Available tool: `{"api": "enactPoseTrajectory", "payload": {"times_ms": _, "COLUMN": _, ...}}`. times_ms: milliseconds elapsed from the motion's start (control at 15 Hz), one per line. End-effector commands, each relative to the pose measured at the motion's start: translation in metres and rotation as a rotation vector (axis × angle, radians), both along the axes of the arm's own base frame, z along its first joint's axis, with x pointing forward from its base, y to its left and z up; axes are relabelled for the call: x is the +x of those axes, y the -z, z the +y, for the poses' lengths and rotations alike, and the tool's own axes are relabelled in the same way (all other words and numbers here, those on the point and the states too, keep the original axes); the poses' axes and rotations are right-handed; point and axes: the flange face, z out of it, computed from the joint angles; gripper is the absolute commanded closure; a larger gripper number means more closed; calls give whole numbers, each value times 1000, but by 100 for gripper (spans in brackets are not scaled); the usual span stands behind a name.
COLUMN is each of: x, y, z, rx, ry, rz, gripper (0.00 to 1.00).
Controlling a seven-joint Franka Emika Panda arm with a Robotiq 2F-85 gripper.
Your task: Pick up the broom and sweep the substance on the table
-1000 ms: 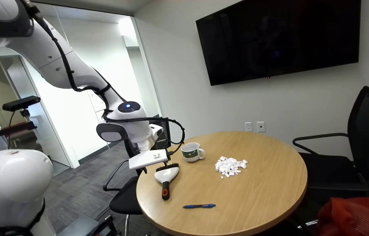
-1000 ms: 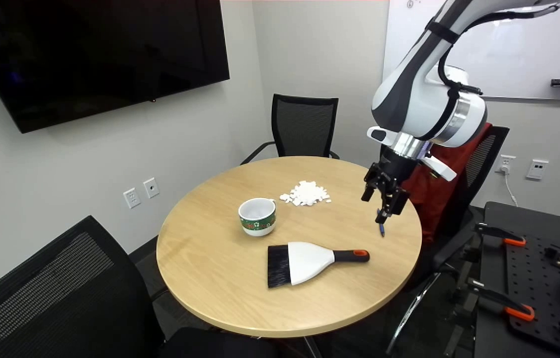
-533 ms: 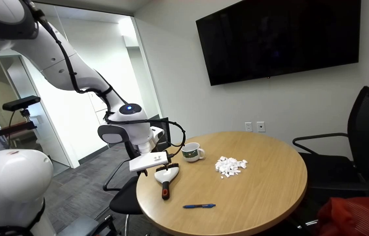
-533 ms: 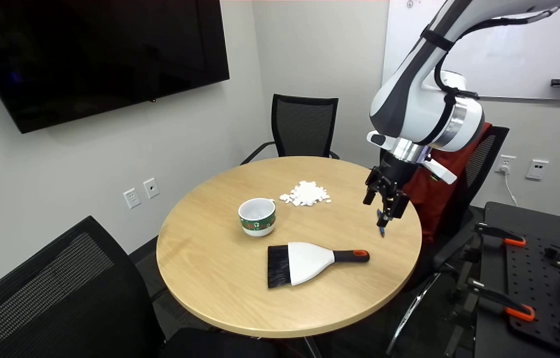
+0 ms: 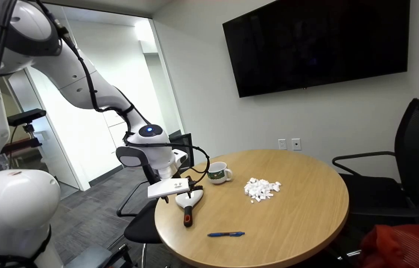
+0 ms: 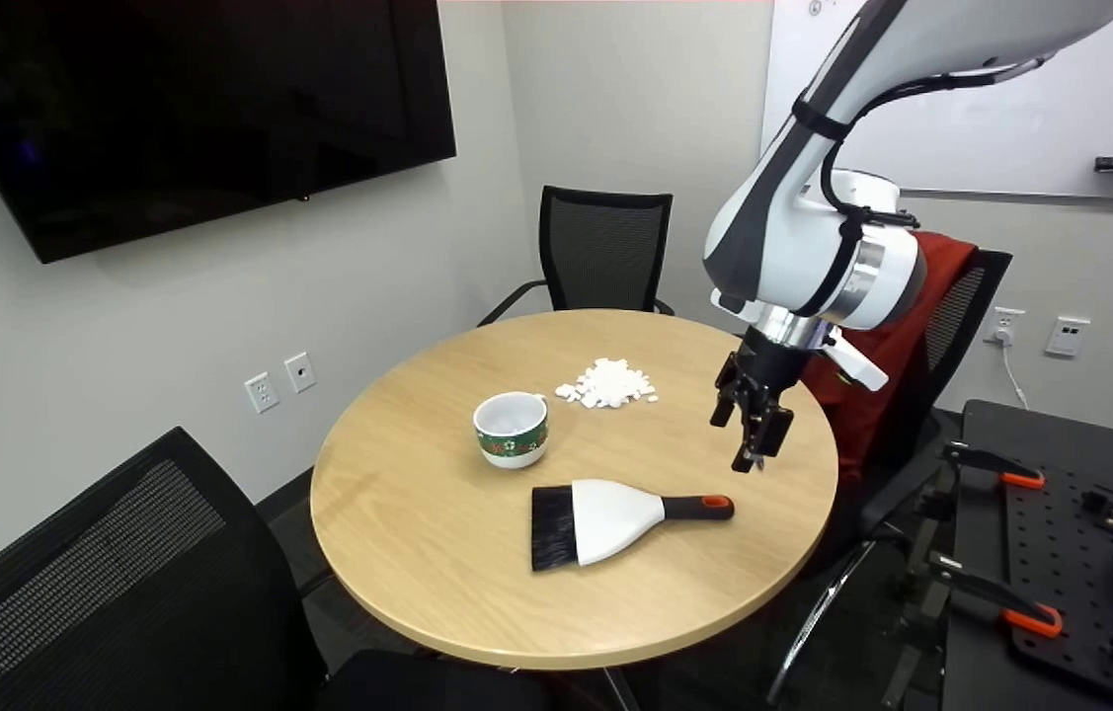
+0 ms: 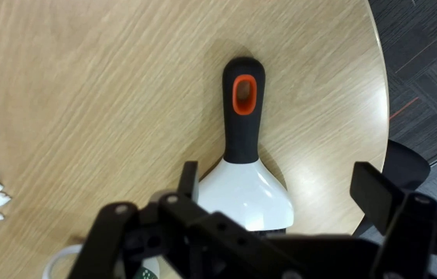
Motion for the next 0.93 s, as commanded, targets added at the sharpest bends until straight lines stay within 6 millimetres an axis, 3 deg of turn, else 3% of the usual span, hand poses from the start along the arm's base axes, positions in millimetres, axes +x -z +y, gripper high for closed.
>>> {"api": "enactPoseTrajectory", "payload": {"times_ms": 0, "x": 17, "y": 15, "z": 5, "rx": -15, "ry": 17, "rz": -13, "gripper": 0}}
{"api": "enactPoseTrajectory", "payload": {"times_ms": 867, "x": 46, "y": 77, "z": 12, "rx": -67, "ry": 15, "rz": 41, "gripper": 0}}
